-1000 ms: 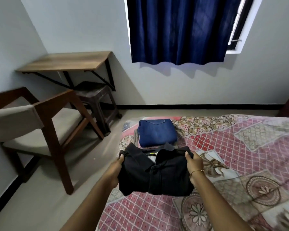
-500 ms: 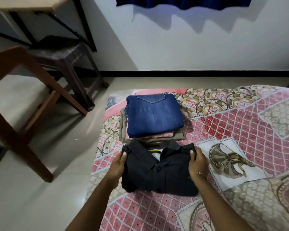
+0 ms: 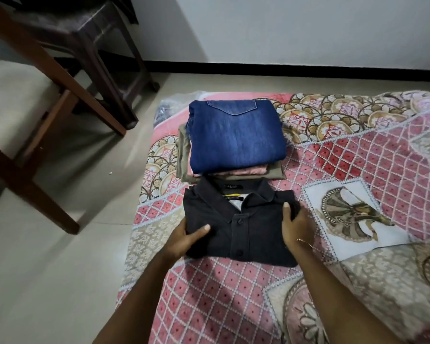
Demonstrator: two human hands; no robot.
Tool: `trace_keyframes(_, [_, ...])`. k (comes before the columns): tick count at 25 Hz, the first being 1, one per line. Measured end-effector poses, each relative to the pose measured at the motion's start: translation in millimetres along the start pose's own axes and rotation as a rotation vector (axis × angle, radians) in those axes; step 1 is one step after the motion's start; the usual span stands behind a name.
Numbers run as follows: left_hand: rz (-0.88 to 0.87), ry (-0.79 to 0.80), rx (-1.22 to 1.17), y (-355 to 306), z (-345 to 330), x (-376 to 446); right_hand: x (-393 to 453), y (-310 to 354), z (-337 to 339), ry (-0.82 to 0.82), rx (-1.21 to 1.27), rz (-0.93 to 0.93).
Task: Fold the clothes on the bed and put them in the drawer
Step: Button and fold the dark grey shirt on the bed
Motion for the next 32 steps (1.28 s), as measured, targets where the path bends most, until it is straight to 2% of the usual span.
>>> trace_keyframes(2, [-0.014,-0.059,0.057,5.9,-7.5,-4.0,-21.7,-3.5,1.5,0.069,-0.074,0.007])
trace_keyframes(5, [0.109,-0.171,-0.021,22.9,-9.7,-15.3,-44.3,-7.9,10.3,0.089,-0.153,0.091])
trace_keyframes(6, [0.139,-0.180,0.023,27.3,-9.4,-18.5,-44.4,-9.2,11.5,0.088,-0.173,0.100])
trace_keyframes(8, [0.116,-0.208,0.335,27.8,-5.3,-23.9,-42.1,-10.0,12.7,0.115,-0.214,0.089])
trace_keyframes(9, [0.059,-0.291,0.570,23.8,-0.6,-25.2,-41.3,-10.3,12.3,0.106,-0.239,0.115])
trace_keyframes(10, [-0.070,-0.424,0.789,16.2,3.6,-27.3,-39.7,-10.0,11.8,0.043,-0.292,0.190])
trace_keyframes(11, [-0.249,-0.533,0.941,6.9,1.0,-32.9,-41.0,-6.9,13.5,-0.023,-0.360,0.304])
trace_keyframes(12, [-0.452,-0.571,1.030,3.4,-8.3,-37.5,-42.9,-6.7,11.2,-0.059,-0.408,0.437])
trace_keyframes(13, [-0.652,-0.557,1.093,4.6,-19.3,-40.1,-46.2,-6.8,8.6,-0.030,-0.435,0.563])
trace_keyframes(14, [-0.778,-0.495,1.148,8.3,-28.4,-40.3,-49.2,-9.6,4.1,-0.006,-0.454,0.674])
trace_keyframes(15, [-0.823,-0.411,1.198,12.9,-33.7,-35.3,-51.1,-13.6,-0.9,0.061,-0.490,0.726])
trace_keyframes(17, [-0.729,-0.243,1.280,28.1,-37.8,-17.4,-46.6,-21.6,-7.7,0.194,-0.575,0.677])
trace_keyframes(22, [-0.429,-0.035,1.468,25.9,-39.8,-12.3,-39.8,-18.1,-11.8,0.324,-0.645,0.613])
trace_keyframes(24, [-0.382,-0.137,1.427,13.6,-38.6,-27.5,-46.6,-15.8,1.0,0.308,-0.630,0.596])
trace_keyframes(27, [-0.449,-0.257,1.337,-10.7,-48.3,-67.5,-67.9,-17.7,34.2,0.233,-0.543,0.610])
trace_keyframes(32, [-0.581,-0.267,1.230,-46.9,-88.6,-164.6,-115.8,-26.1,135.8,0.098,-0.472,0.659])
Point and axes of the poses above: each hand's wrist, its own x-axis towards the middle knuckle, its own z-axis out of the back of the hand, y = z × x, the point moved 5 cm from there along x, towards the middle knuckle, and after that the axes turned 7 degrees about -y, right-handed, at the moved point
